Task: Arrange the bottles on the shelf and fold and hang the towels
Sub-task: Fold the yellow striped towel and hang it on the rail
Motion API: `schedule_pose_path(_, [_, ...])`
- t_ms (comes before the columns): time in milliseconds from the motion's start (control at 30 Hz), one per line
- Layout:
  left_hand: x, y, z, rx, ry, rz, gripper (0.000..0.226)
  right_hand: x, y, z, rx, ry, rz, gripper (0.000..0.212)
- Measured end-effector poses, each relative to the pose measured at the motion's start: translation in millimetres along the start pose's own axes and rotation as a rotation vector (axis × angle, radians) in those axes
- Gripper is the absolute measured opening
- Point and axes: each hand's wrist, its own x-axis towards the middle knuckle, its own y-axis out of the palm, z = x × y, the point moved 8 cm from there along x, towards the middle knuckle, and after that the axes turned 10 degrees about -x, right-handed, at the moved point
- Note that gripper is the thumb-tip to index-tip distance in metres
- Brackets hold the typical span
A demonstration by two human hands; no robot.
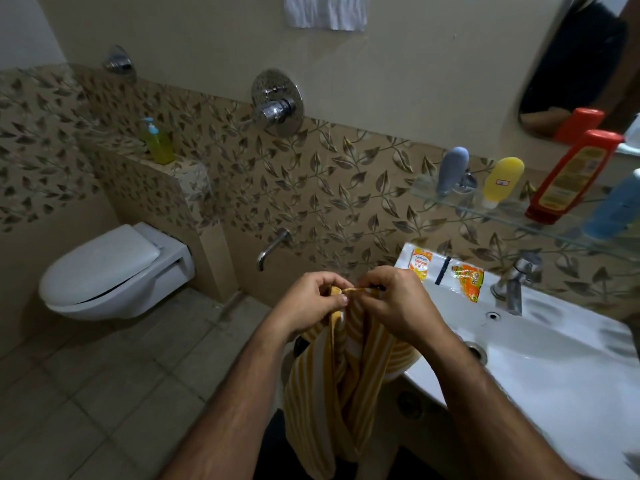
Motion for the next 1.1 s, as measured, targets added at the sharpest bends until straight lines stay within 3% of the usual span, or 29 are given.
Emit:
schedule_pose_path(267, [3, 1, -39, 0.316, 0.128, -0.328, 0.012, 11, 3, -36, 0.139, 0.270, 0.071, 0.015])
schedule_pose_path(400, [4, -5, -51, 0.328, 0.165, -0.416, 0.015, 2, 11, -47, 0.426, 0.402, 0.166, 0.017])
schedule_pose_path(533, [3, -12, -55, 0.312, 0.193, -0.458, 0.017, -8, 16, -57, 0.481, 0.496, 0.175, 0.013])
schedule_pose_path(667, [4, -15, -54, 0.312, 0.189, -0.467, 0.018, -9, 5, -59, 0.323, 0.466, 0.098, 0.007])
schedule_pose_path(800, [4, -17, -55, 0.305, 0.184, -0.489, 0.017, -6, -5, -48, 0.069, 0.298, 0.028, 0.014])
schedule_pose_path(933, [6, -21, -55, 0.313, 0.172, -0.504, 0.017, -9, -8, -37, -0.019, 0.210, 0.000, 0.018])
schedule_pose_path(1100, [10, -31, -48, 0.324, 0.158, -0.519, 0.016, -12, -10, -44, -0.075, 0.251, 0.008, 0.016])
